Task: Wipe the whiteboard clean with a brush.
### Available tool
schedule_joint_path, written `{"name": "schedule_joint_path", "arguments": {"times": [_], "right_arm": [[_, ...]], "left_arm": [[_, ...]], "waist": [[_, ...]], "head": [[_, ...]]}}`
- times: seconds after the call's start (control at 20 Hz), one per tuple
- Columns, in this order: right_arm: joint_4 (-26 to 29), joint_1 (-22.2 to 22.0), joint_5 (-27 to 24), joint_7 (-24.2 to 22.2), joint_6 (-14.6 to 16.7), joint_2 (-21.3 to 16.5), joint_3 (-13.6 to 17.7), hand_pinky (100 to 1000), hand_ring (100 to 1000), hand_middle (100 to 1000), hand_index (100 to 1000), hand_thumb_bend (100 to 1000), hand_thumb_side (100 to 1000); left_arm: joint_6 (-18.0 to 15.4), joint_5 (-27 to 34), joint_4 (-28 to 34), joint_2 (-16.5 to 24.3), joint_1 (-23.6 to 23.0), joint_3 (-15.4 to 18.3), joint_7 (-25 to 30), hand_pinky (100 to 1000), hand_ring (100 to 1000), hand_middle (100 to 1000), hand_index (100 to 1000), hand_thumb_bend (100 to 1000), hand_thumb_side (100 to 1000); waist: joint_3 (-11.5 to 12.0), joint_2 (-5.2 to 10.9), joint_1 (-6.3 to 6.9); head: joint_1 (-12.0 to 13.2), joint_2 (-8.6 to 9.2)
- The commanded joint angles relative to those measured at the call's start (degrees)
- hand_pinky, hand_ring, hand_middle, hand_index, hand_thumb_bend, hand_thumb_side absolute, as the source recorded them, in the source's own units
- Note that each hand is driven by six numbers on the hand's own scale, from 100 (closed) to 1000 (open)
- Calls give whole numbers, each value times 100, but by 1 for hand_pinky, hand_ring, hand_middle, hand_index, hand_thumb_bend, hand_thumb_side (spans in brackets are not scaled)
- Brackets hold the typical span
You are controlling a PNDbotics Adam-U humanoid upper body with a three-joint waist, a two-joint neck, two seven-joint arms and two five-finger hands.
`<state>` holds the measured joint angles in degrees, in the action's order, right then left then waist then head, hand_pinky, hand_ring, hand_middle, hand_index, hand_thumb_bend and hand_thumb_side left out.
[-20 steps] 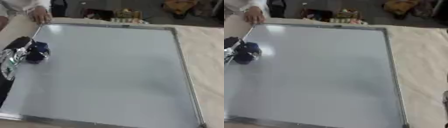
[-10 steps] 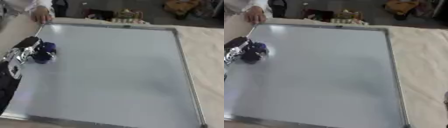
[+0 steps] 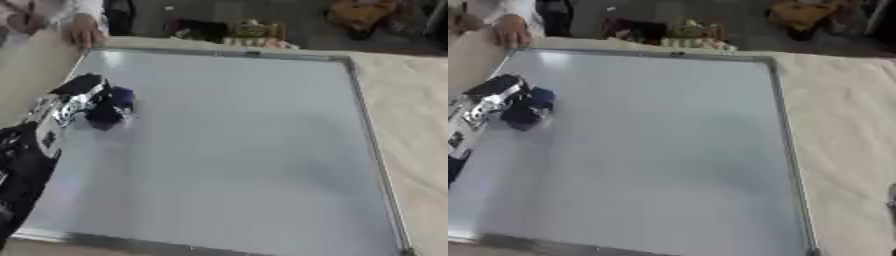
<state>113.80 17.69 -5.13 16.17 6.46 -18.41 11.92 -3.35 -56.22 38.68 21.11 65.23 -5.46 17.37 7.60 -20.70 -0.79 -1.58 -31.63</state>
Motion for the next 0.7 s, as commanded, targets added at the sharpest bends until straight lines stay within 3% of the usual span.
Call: {"name": "schedule_joint_path", "arguments": {"times": [0.05, 0.5, 0.7], "right_arm": [[80, 67, -25, 11, -9, -90, 11, 923, 940, 682, 880, 218, 951], [80, 70, -18, 16, -12, -91, 6, 923, 941, 682, 880, 219, 954], [80, 70, -19, 17, -10, -93, 4, 923, 940, 683, 879, 217, 957]], "left_arm": [[-103, 40, -49, -289, -82, -232, 170, 462, 434, 225, 187, 145, 485], [-164, 265, 172, -332, -72, -396, 362, 458, 431, 220, 186, 136, 492], [-44, 275, 150, -272, -84, -315, 313, 457, 429, 218, 183, 137, 487]], "waist": [[-36, 60, -19], [-41, 59, -25], [-38, 71, -23]], "head": [[21, 24], [36, 11], [25, 24]]}}
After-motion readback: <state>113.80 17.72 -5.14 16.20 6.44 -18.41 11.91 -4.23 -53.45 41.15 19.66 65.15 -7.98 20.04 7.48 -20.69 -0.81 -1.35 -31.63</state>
